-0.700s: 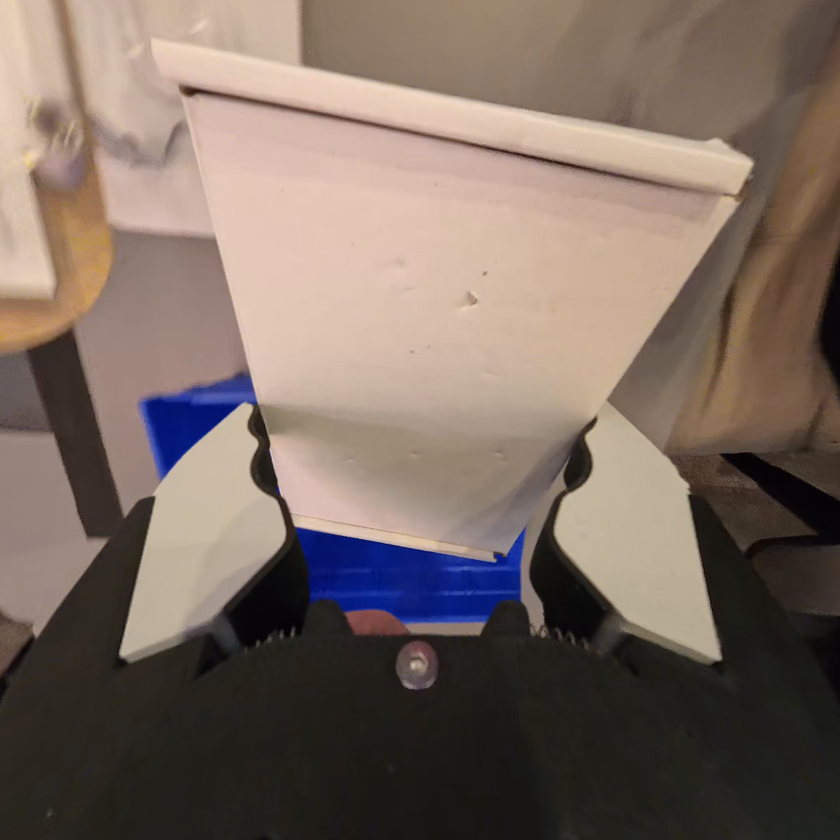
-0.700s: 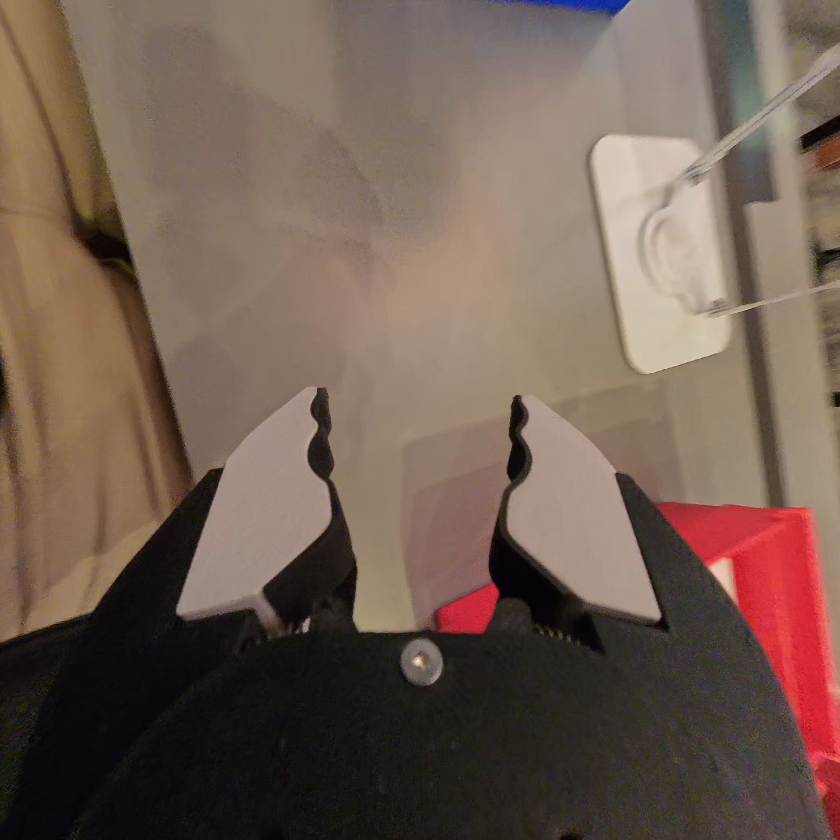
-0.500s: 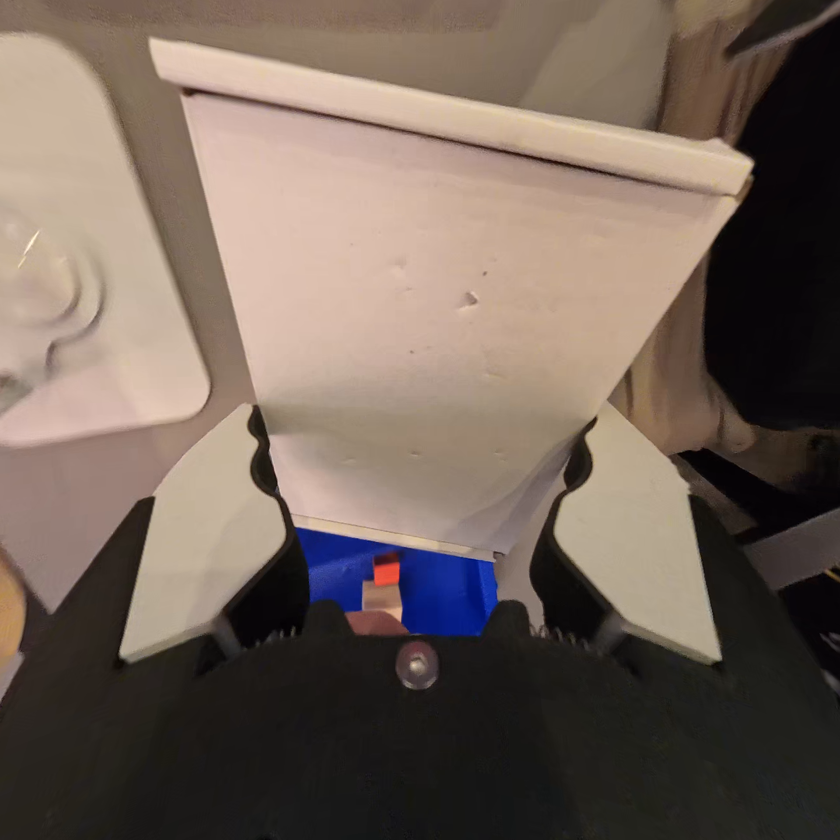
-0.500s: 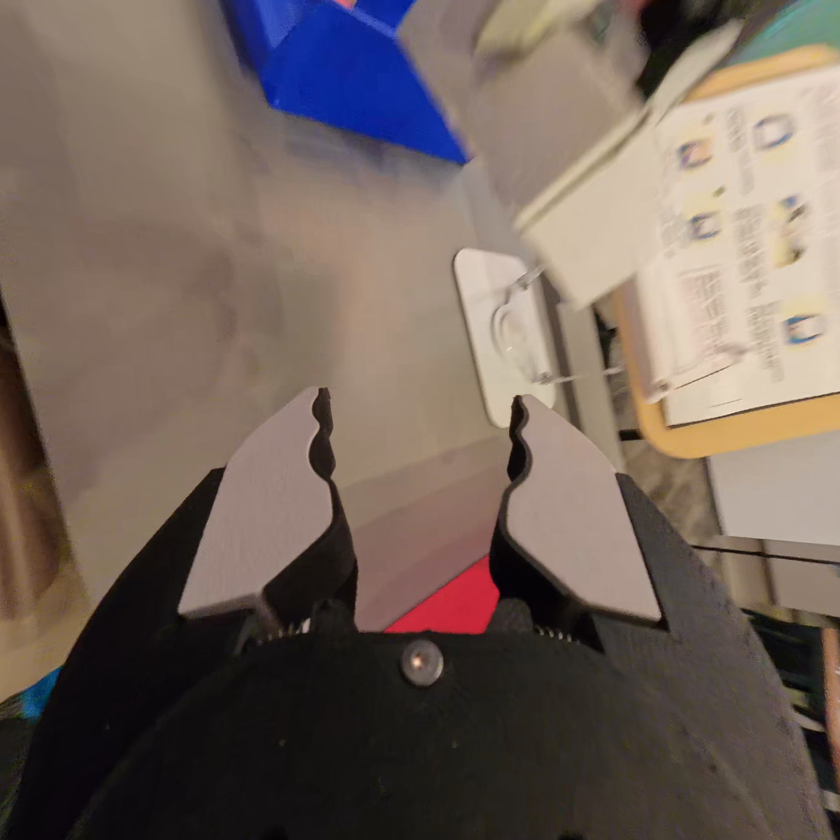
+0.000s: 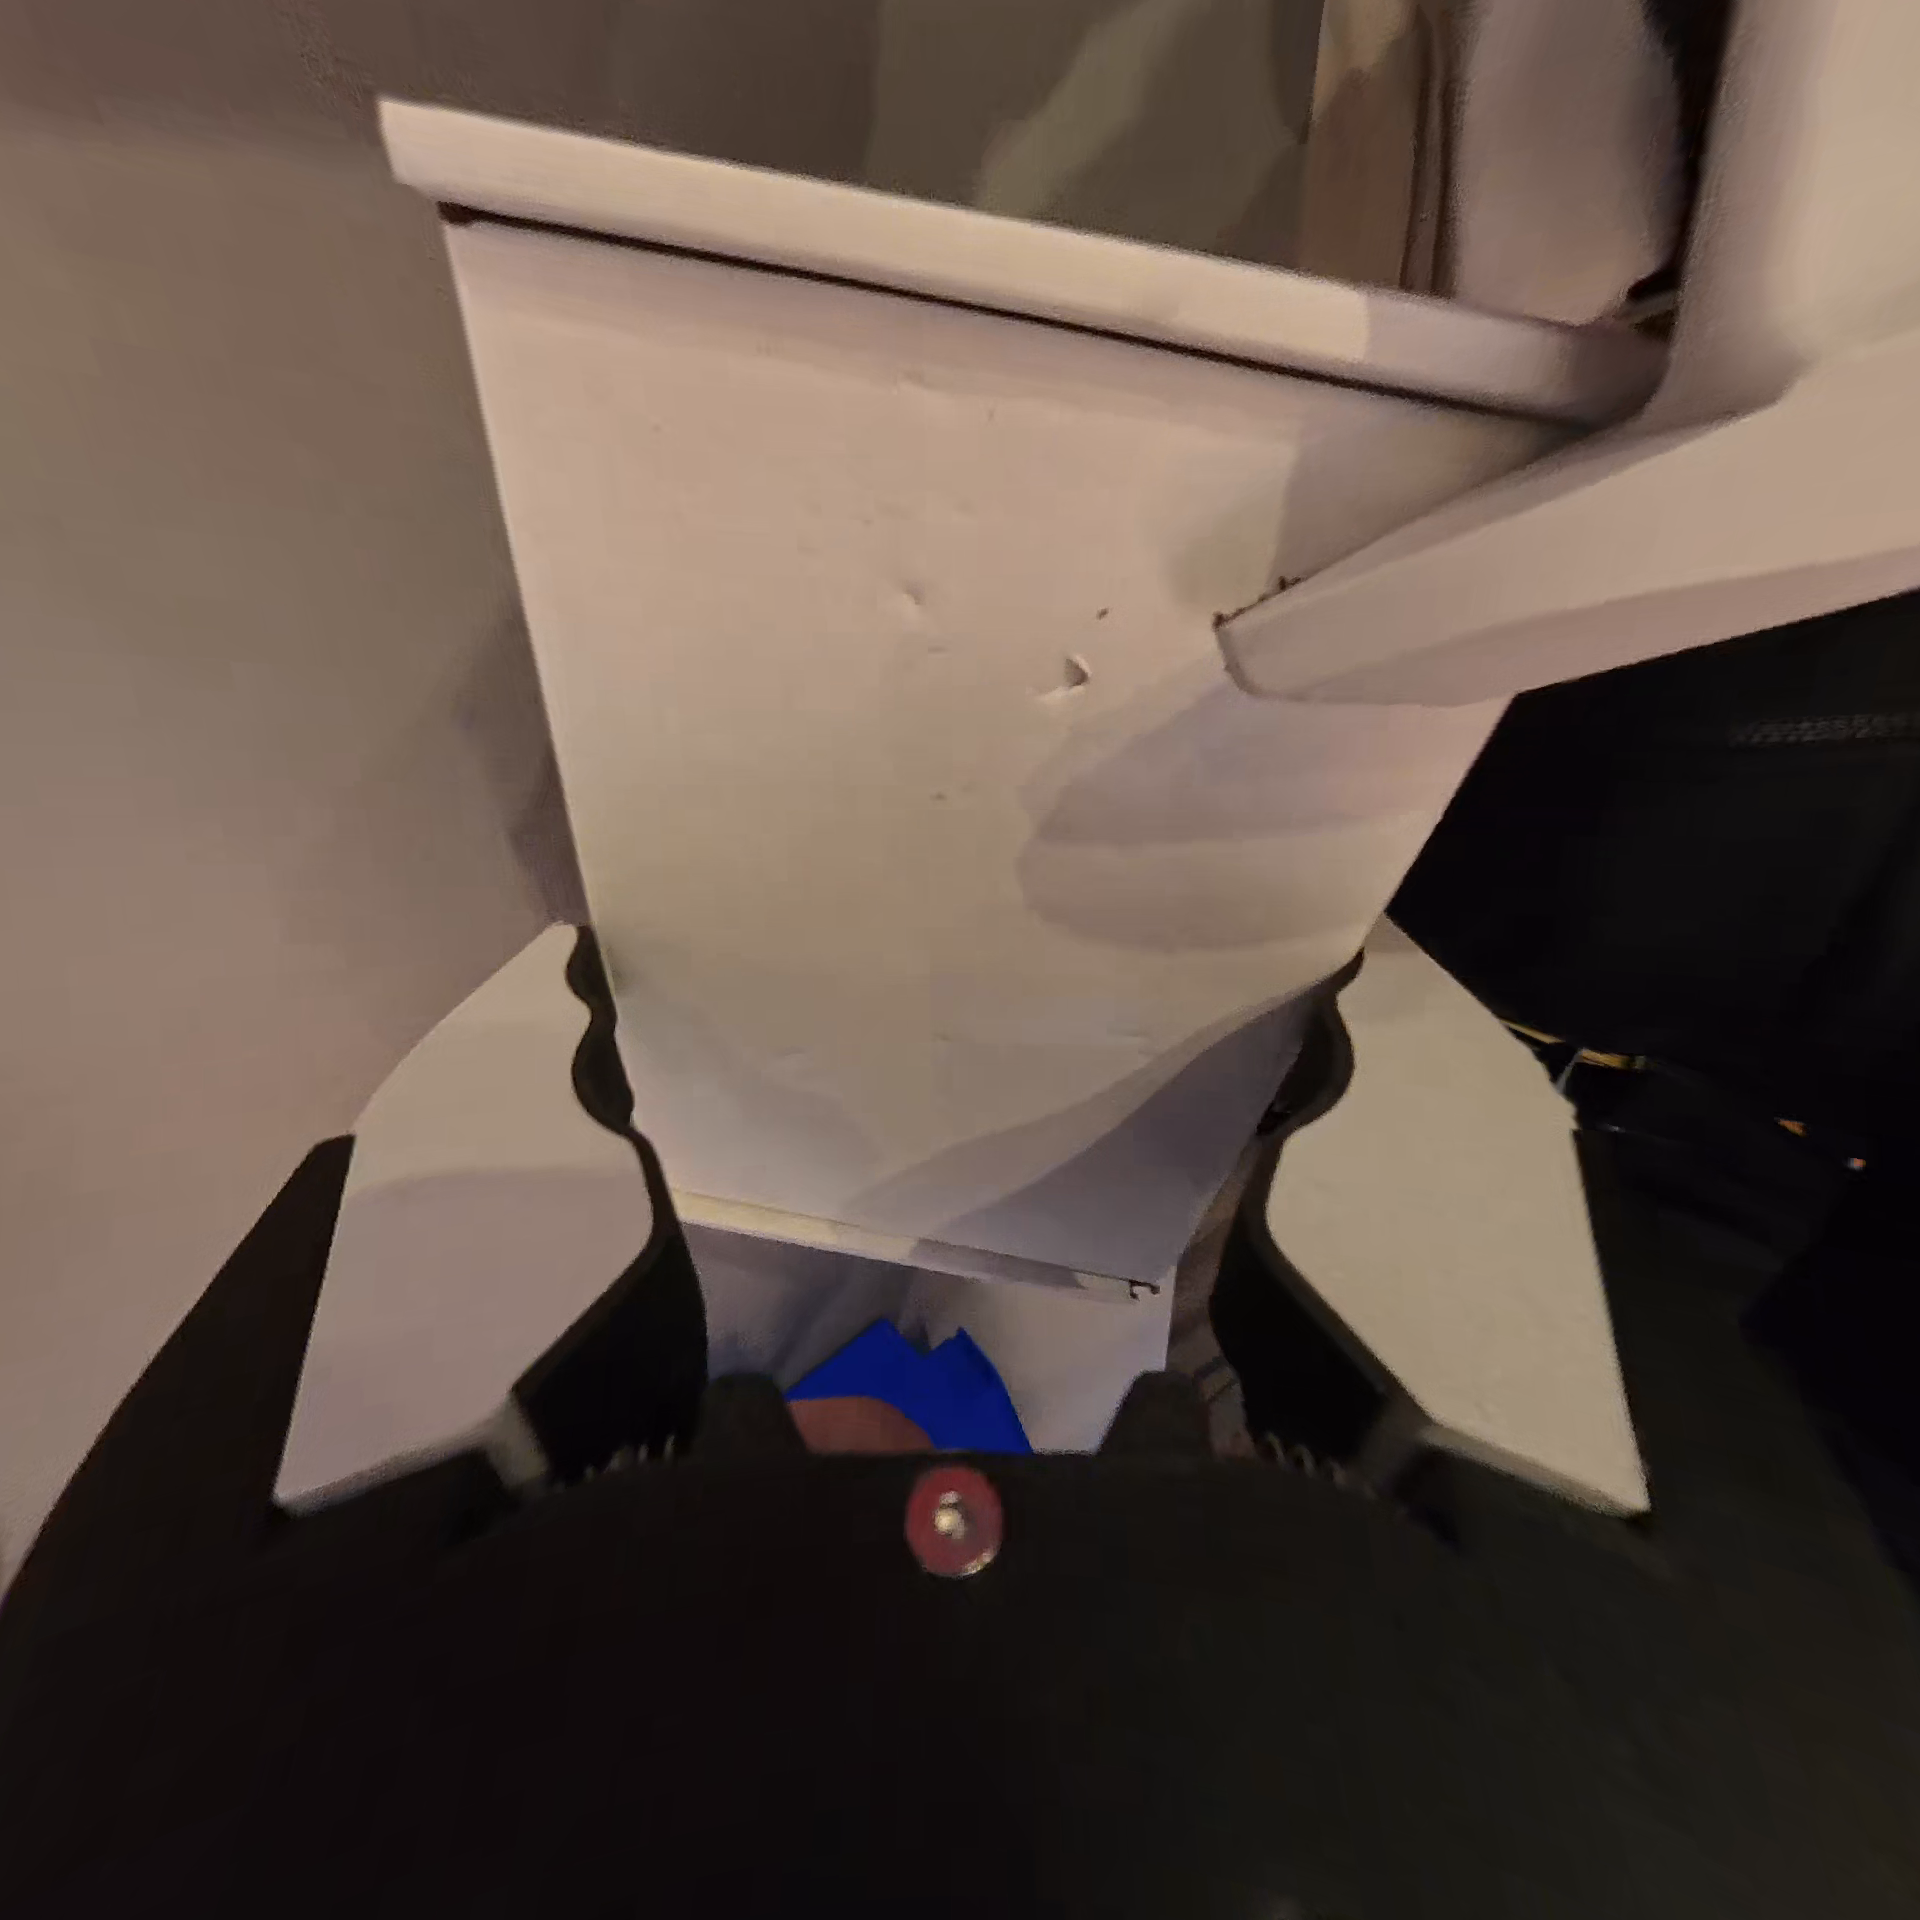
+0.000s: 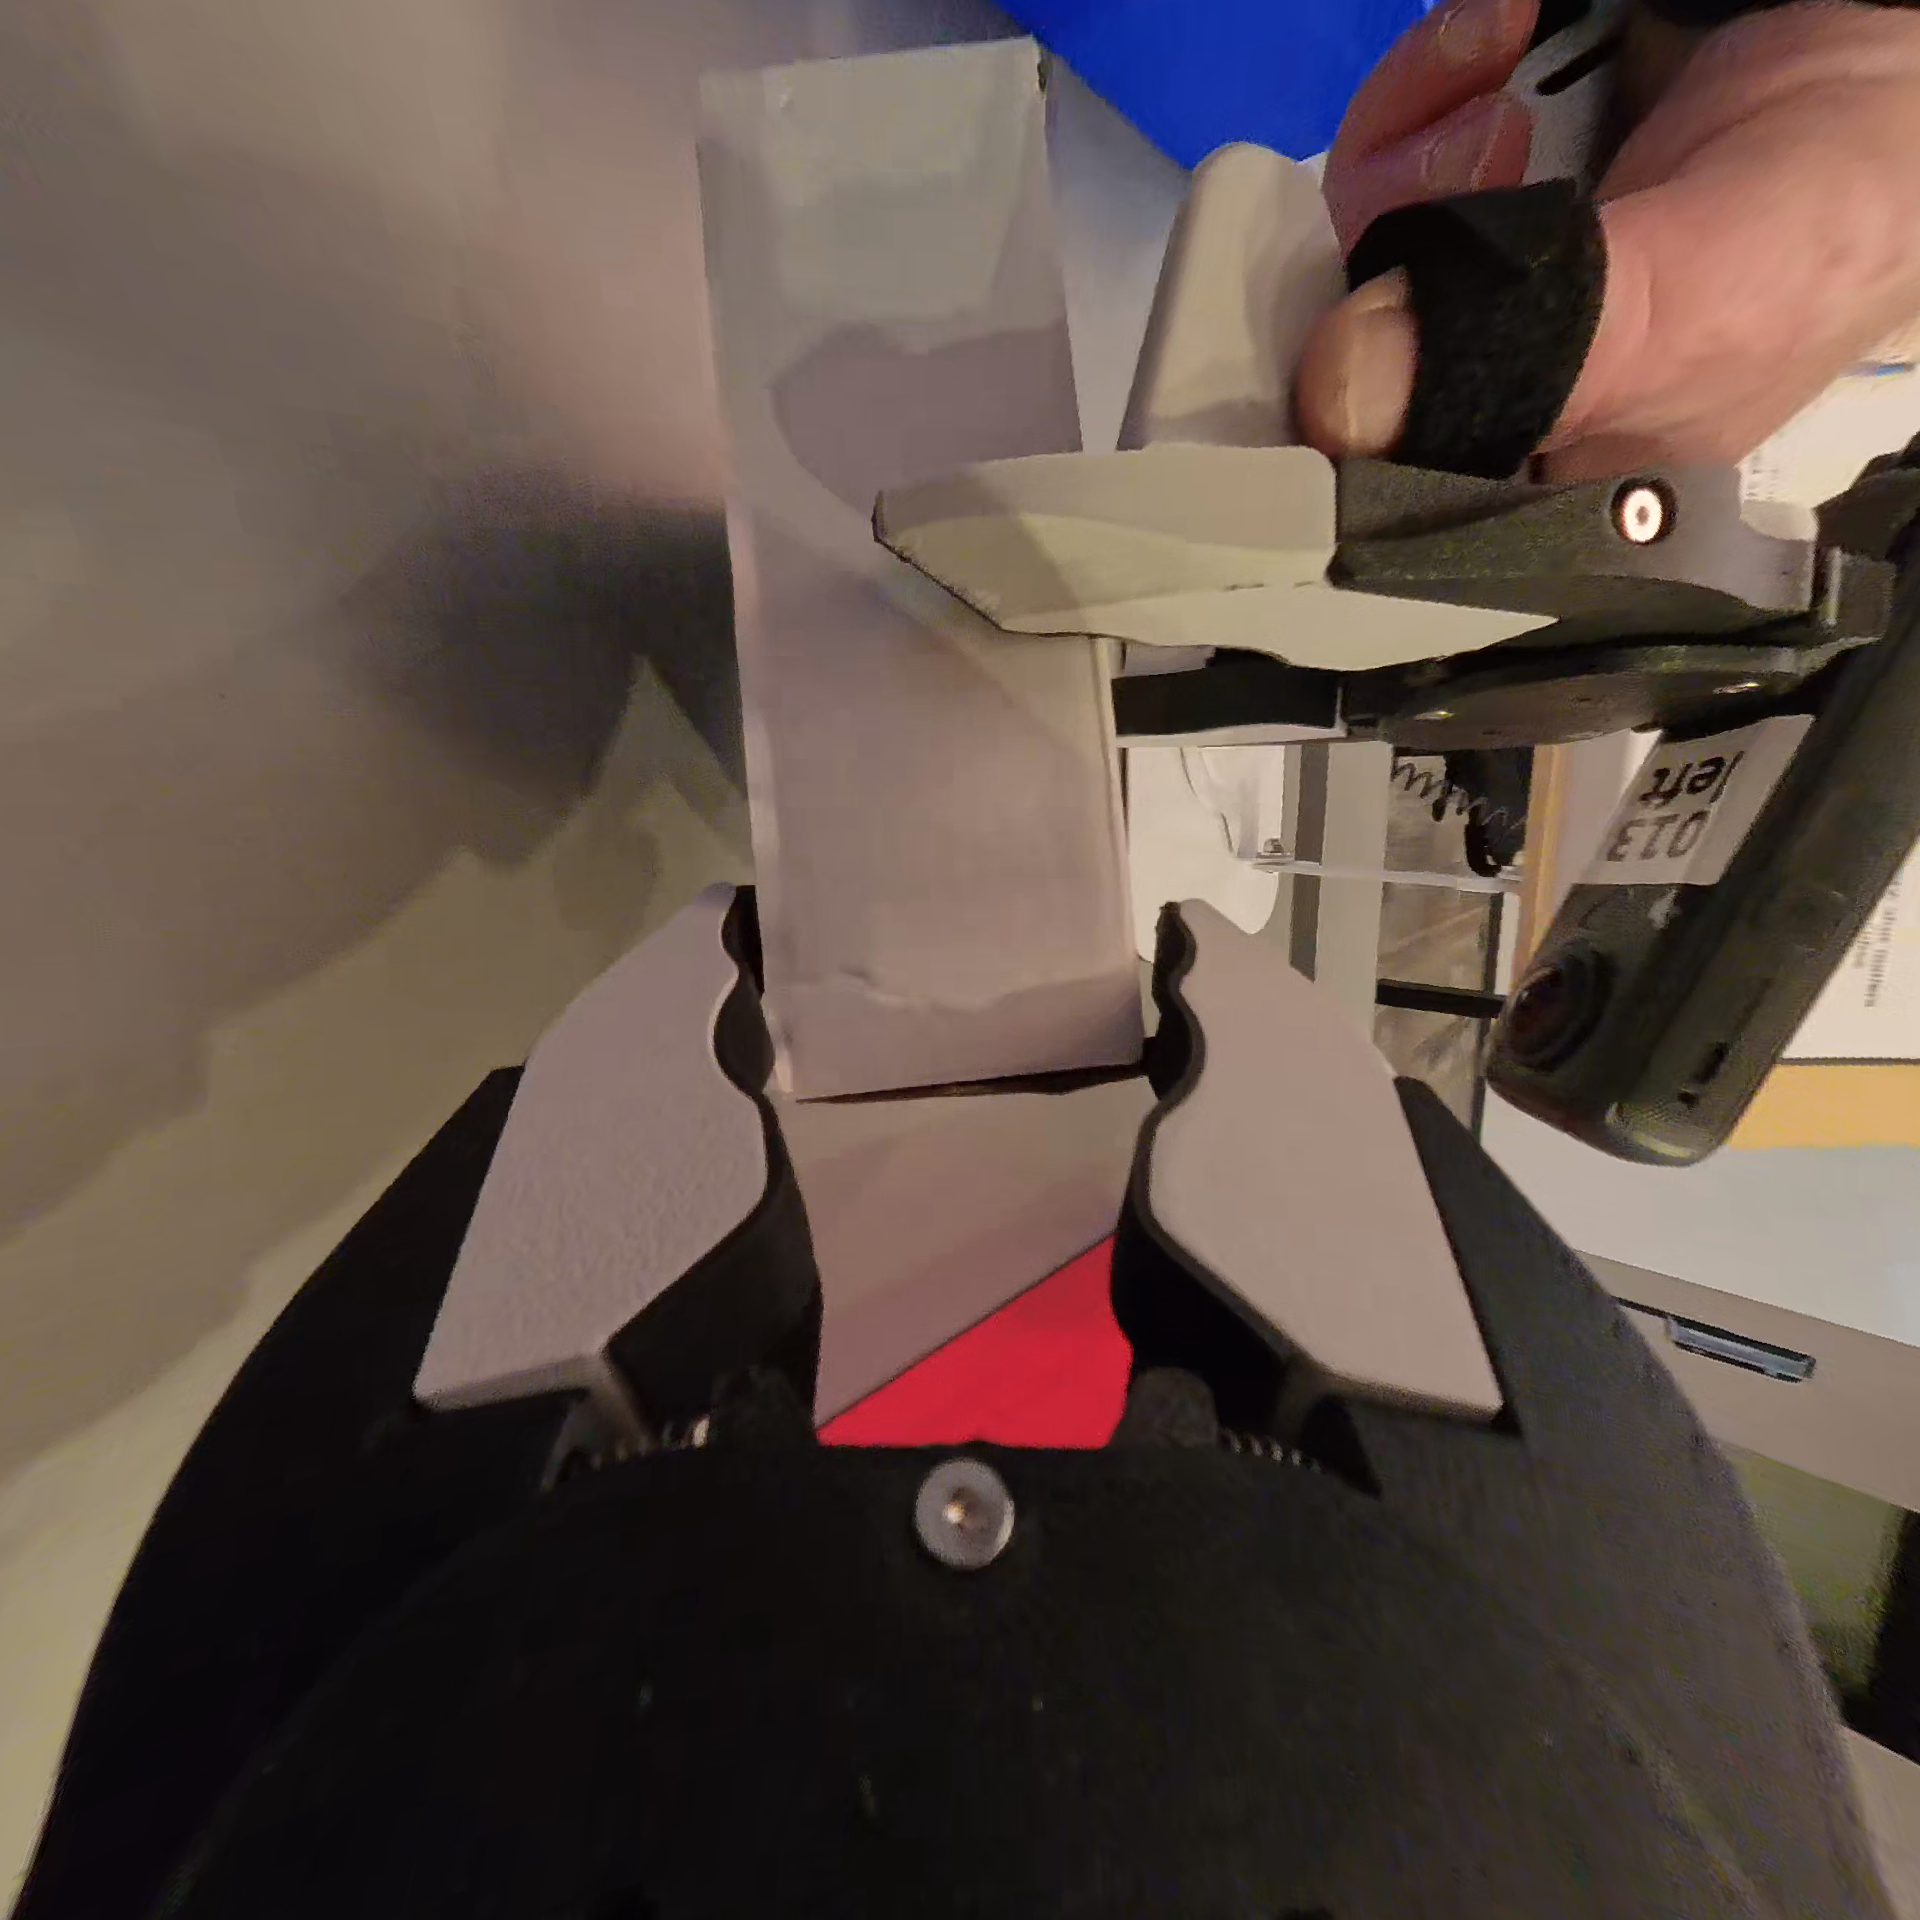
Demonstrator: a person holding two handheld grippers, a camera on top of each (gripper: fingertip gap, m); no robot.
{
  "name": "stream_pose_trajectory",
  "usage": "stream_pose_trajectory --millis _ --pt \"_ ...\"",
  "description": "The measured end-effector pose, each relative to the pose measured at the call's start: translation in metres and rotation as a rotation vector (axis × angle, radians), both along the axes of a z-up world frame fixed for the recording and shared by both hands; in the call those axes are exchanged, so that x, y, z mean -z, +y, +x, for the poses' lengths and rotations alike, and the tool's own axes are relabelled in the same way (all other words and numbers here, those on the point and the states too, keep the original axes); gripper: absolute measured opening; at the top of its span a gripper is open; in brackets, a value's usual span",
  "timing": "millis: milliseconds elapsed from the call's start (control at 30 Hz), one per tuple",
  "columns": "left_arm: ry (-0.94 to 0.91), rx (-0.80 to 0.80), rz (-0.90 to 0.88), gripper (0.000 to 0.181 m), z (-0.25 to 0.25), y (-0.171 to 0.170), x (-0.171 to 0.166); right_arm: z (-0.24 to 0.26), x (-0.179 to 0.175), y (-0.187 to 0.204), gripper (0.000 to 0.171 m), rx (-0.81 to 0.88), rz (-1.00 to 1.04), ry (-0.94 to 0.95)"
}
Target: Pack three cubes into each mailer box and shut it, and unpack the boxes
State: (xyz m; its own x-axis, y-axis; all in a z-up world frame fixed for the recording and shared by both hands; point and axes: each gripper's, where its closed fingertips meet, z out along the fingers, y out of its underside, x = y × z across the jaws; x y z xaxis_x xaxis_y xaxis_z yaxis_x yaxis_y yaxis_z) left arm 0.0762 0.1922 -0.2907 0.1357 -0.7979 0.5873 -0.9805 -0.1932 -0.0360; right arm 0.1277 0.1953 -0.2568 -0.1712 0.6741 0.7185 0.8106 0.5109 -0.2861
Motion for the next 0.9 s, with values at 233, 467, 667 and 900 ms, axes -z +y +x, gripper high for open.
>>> stream_pose_trajectory --millis 233,467,667,900 --pt "-0.038 -0.057 -0.124 0.125 0.000 -0.011 0.011 0.003 0.019 -0.005 0.070 -0.032 -0.008 -0.067" --pt "-0.070 -0.071 0.052 0.127 -0.004 -0.005 0.009 0.013 0.031 0.005 0.069 0.002 -0.102 -0.046" --pt "-0.220 -0.137 0.406 0.124 -0.023 -0.012 -0.015 0.024 0.030 0.014 0.069 0.015 -0.213 -0.033" --pt "-0.160 -0.246 0.936 0.092 -0.047 -0.001 0.023 0.023 0.029 0.014 0.069 -0.023 -0.304 -0.021"
